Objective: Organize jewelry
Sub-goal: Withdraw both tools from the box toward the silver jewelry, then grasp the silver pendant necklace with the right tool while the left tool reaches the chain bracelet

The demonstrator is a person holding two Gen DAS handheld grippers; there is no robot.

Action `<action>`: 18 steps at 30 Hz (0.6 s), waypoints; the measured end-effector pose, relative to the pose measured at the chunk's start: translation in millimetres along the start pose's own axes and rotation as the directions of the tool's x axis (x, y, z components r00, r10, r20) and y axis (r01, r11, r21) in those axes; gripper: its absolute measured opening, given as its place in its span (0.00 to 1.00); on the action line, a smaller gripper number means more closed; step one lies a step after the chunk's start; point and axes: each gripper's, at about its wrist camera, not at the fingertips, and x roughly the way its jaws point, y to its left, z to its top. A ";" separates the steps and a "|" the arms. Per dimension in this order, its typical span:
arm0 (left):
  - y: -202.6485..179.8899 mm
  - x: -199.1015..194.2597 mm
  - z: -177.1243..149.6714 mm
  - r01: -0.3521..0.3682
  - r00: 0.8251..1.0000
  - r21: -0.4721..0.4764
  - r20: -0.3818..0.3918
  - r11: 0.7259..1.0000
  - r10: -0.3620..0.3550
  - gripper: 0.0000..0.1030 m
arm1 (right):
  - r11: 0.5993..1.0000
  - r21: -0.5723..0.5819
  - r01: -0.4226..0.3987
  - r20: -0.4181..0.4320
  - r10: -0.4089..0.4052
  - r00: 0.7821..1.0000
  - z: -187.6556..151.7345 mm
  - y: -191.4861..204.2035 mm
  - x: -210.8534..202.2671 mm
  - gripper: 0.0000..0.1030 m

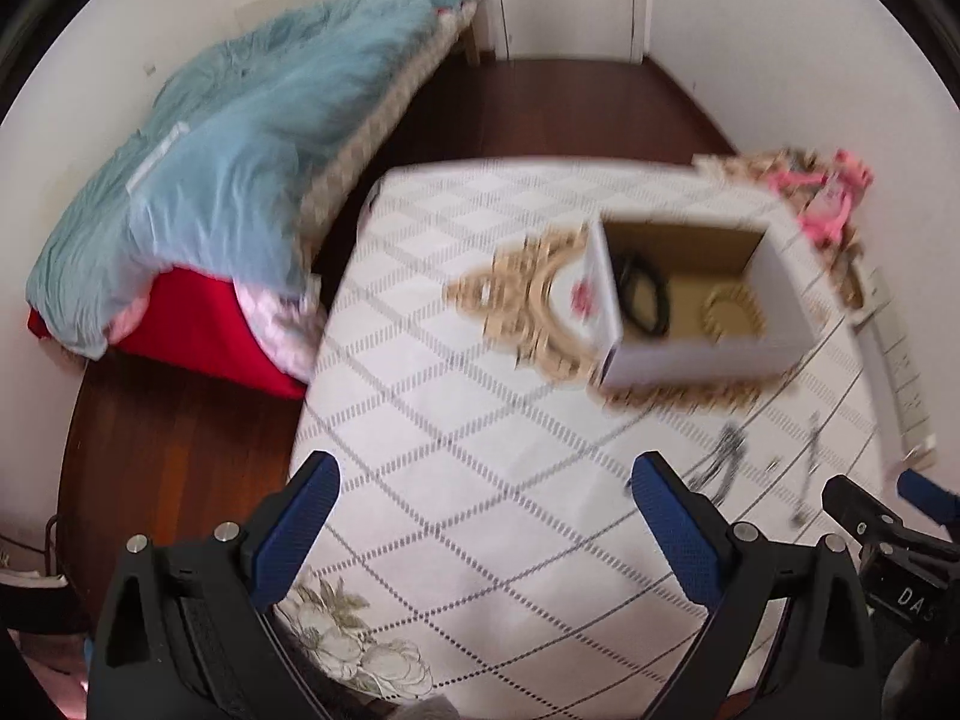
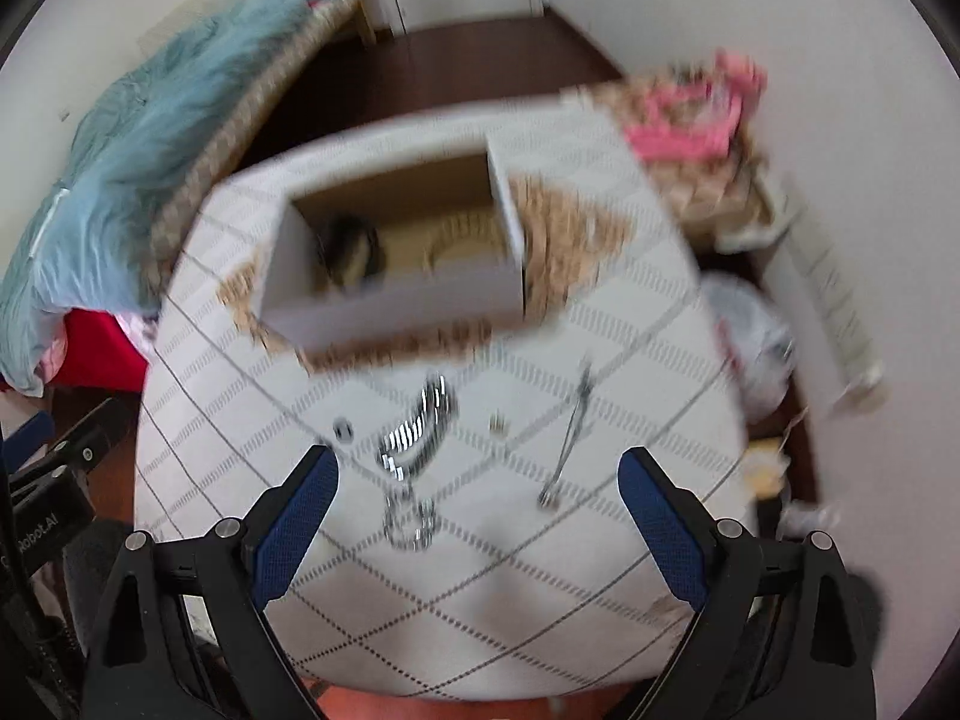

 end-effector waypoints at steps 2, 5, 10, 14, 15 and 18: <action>-1.0 15.2 -9.3 -0.007 0.999 0.005 -0.036 1.000 0.008 0.97 | 0.998 0.057 -0.019 -0.048 0.021 0.999 -11.7 -12.6 25.0 0.84; -6.2 38.8 -22.5 -0.018 0.996 0.022 -0.083 1.000 0.020 0.97 | 0.988 0.157 0.003 -0.054 0.005 0.999 -20.6 -41.0 45.5 0.76; -19.7 55.4 -28.7 -0.016 0.994 0.063 -0.111 0.998 0.023 0.97 | 0.971 0.236 0.037 -0.033 -0.030 0.999 -21.0 -78.5 59.9 0.73; -33.7 62.9 -22.6 -0.002 0.993 0.089 -0.117 0.996 0.013 0.97 | 0.969 0.244 0.036 -0.007 -0.035 0.999 -6.6 -91.0 64.8 0.70; -38.9 65.3 -19.6 -0.003 0.993 0.099 -0.117 0.995 0.014 0.97 | 0.971 0.236 0.043 -0.002 -0.043 0.999 -0.8 -92.2 67.8 0.66; -53.4 72.1 -9.6 -0.001 0.994 0.125 -0.112 0.992 0.015 0.97 | 0.979 0.197 0.060 0.007 -0.063 0.998 17.1 -90.9 78.7 0.57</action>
